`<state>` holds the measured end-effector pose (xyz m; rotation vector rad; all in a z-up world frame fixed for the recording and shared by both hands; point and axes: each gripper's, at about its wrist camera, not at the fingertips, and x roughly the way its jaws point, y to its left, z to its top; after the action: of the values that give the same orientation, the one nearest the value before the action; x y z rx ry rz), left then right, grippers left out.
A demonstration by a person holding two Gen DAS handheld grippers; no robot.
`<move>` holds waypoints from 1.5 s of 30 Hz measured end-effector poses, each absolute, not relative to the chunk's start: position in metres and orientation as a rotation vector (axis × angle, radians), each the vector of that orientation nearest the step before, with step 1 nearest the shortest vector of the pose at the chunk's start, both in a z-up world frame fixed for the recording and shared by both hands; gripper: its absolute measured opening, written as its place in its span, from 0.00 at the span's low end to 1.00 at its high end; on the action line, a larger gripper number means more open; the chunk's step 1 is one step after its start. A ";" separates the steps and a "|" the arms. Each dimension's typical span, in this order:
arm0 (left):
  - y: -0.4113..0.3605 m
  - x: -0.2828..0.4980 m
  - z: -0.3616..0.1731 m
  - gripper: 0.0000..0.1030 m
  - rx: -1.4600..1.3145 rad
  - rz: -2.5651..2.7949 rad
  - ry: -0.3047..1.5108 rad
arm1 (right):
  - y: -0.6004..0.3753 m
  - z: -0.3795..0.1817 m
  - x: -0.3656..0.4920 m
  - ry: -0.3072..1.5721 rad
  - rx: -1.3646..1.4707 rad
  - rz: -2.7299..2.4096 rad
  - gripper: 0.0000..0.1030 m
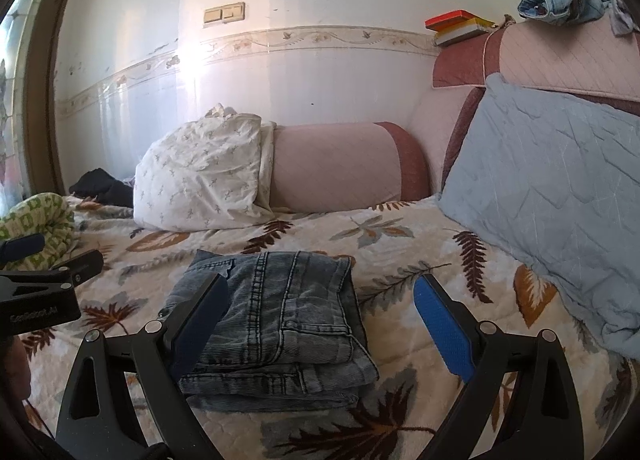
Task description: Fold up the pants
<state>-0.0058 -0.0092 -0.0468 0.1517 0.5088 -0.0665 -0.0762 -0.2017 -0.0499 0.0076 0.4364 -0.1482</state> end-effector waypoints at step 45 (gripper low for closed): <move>0.030 0.057 -0.100 1.00 -0.037 -0.262 0.876 | -0.252 -0.077 -0.022 0.715 0.295 -0.021 0.92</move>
<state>0.0565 0.0296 -0.0999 -0.0365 0.8761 -0.2625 -0.0223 -0.2519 -0.0769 0.2947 0.7152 -0.0210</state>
